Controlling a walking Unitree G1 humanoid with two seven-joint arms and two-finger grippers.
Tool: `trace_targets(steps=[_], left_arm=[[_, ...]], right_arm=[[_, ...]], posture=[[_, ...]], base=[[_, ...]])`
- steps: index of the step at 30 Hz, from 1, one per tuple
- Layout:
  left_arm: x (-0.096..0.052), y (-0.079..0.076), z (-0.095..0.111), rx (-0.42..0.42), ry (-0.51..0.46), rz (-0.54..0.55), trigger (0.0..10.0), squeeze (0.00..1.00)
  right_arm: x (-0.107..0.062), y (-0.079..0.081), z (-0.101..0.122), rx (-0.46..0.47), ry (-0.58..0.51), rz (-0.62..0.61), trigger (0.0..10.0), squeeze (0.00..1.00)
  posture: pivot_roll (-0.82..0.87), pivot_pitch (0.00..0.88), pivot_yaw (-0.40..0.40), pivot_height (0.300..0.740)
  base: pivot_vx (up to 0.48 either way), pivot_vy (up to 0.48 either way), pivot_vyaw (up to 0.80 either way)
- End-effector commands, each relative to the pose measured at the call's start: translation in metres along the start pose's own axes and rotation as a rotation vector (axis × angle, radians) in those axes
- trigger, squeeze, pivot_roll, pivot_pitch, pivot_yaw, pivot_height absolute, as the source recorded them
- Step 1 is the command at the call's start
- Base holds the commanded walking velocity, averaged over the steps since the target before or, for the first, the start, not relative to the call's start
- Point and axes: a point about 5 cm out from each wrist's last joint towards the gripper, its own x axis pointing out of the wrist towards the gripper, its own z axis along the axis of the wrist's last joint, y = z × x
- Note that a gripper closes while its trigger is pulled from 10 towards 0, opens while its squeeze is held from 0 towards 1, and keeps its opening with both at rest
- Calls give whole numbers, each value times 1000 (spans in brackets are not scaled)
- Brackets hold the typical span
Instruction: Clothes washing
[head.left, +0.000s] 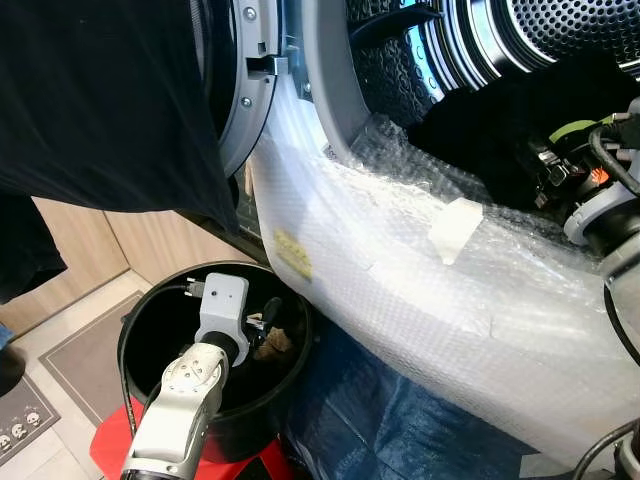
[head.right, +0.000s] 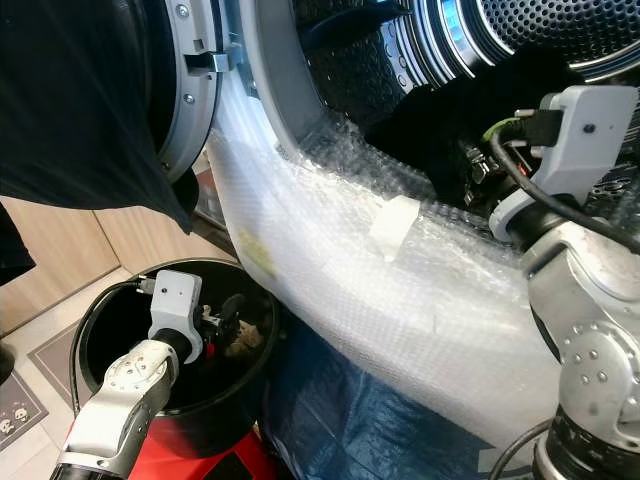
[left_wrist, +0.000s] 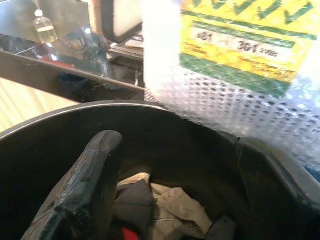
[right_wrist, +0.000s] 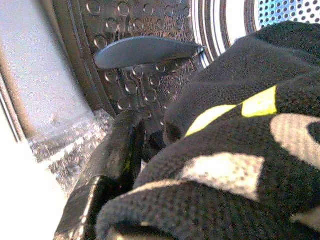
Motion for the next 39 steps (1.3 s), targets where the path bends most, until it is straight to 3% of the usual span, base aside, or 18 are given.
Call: trace_targets(steps=[1,10,12,20,23,24,26,27,28,30,31,36,37,38,39], left_arm=[[-2,2,0,7,4,-1,10000,0],[-1,0,0,12,3,-13,10000,0],[-1,0,0,14,3,-17,10000,0],[0,-1,1,14,0,-17,10000,0],[-1,0,2,12,-1,-12,10000,0],[-1,0,2,10,-1,-9,10000,0],[-1,1,2,9,-2,-6,10000,0],[-1,1,2,8,-1,-5,10000,0],[-2,1,2,7,-1,-2,10000,0],[-2,1,2,7,-1,-1,10000,0],[-2,1,2,6,-1,1,10000,0],[-2,1,3,4,-3,4,10000,0],[-2,1,3,4,-3,4,10000,0],[-2,1,3,3,-4,6,10000,0],[-2,1,3,3,-4,6,10000,0]], right_arm=[[-11,-15,4,-7,-11,-54,10000,1000],[-24,-28,21,-30,-121,-116,10000,1000],[-27,-36,24,-42,-142,-176,10000,1000],[-25,-34,23,13,-177,-209,10000,1000],[-19,-26,8,56,-130,-194,10000,1000],[-18,-23,3,13,-102,-177,10000,725],[-17,-21,-1,-21,-83,-163,10000,725],[-17,-17,-5,-24,-75,-125,10000,0],[-18,-7,-6,-18,-91,-51,10000,0],[-18,-3,-6,-16,-100,-31,10000,0],[-17,1,-4,-14,-113,-11,0,0],[-14,11,1,1,-148,45,0,0],[-14,15,3,-10,-155,70,4471,0],[-13,17,4,-22,-160,80,10000,0],[-13,17,4,-22,-160,80,10000,0]], posture=[[64,17,-23,740],[62,12,-21,740],[60,3,-18,740],[59,15,-18,740],[63,34,-22,740],[66,38,-25,740],[66,38,-25,740],[65,46,-25,740],[70,50,-27,740],[70,50,-27,740],[69,55,-27,740],[72,61,-29,740],[72,61,-29,740],[74,61,-32,740],[74,61,-32,740]], base=[[0,0,0],[0,0,0],[0,0,0],[0,0,0],[0,0,0],[0,0,0],[0,0,0],[0,0,0],[0,0,0],[0,0,0],[0,0,0],[0,0,0],[0,0,0],[0,0,0],[0,0,0]])
